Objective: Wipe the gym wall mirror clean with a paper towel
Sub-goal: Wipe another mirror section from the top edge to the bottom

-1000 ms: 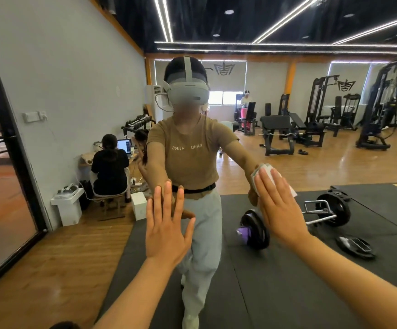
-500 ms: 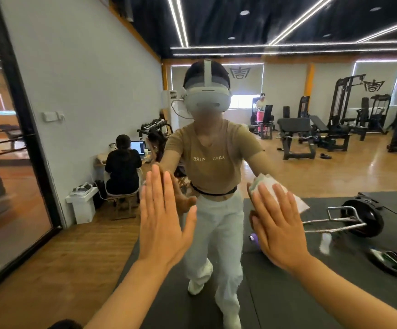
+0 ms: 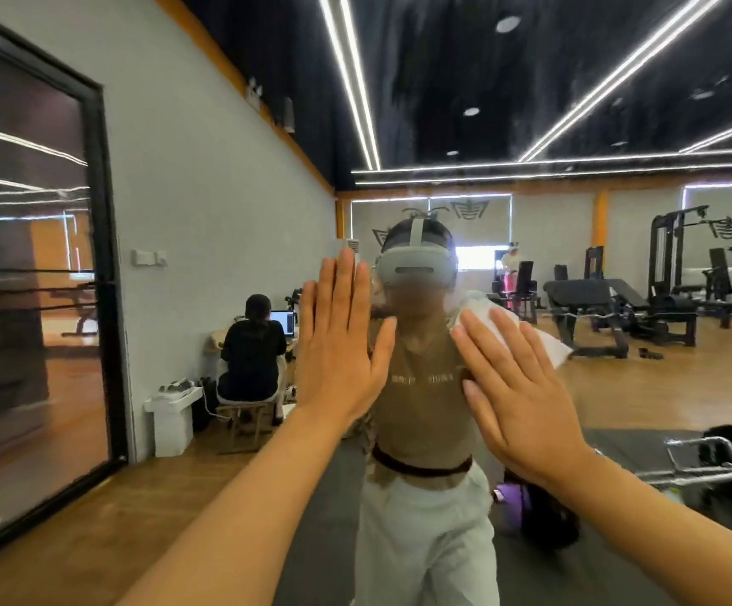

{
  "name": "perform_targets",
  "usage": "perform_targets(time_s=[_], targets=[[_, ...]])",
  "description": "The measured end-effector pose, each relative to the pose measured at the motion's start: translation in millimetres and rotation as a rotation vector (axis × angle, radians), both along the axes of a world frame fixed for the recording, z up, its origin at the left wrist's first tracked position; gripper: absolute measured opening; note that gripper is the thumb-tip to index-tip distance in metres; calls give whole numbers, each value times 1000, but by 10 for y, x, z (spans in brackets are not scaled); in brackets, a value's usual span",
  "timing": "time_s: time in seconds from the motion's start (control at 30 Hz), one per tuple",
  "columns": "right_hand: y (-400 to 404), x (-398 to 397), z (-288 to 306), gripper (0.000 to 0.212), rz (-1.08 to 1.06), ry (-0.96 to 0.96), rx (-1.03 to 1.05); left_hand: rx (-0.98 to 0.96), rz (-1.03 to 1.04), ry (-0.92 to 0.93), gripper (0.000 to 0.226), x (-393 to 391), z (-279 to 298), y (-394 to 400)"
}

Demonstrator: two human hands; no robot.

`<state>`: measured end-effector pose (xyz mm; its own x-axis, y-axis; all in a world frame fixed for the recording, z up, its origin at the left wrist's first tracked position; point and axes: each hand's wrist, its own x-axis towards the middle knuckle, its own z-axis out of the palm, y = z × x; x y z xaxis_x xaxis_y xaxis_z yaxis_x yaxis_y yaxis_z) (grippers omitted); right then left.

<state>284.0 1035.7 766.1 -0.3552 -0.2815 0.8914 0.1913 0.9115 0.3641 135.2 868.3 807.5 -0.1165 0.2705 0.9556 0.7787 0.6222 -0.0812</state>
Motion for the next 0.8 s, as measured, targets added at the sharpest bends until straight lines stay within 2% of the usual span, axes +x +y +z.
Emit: perform_targets(time_s=[0.27, 0.47, 0.57, 0.73, 0.8], targets=[[68, 73, -319, 54, 28, -82, 151, 72, -23, 110, 72, -166, -66, 49], [195, 81, -210, 52, -30, -130, 325, 99, -53, 139, 71, -227, -77, 82], [179, 91, 220, 49, -36, -124, 355, 106, -45, 147, 70, -235, -83, 96], [131, 60, 1551, 55, 6, 84, 71, 125, -50, 170, 71, -238, -64, 78], [119, -27, 1824, 54, 21, 173, -16, 139, -55, 174, 70, -239, -60, 78]])
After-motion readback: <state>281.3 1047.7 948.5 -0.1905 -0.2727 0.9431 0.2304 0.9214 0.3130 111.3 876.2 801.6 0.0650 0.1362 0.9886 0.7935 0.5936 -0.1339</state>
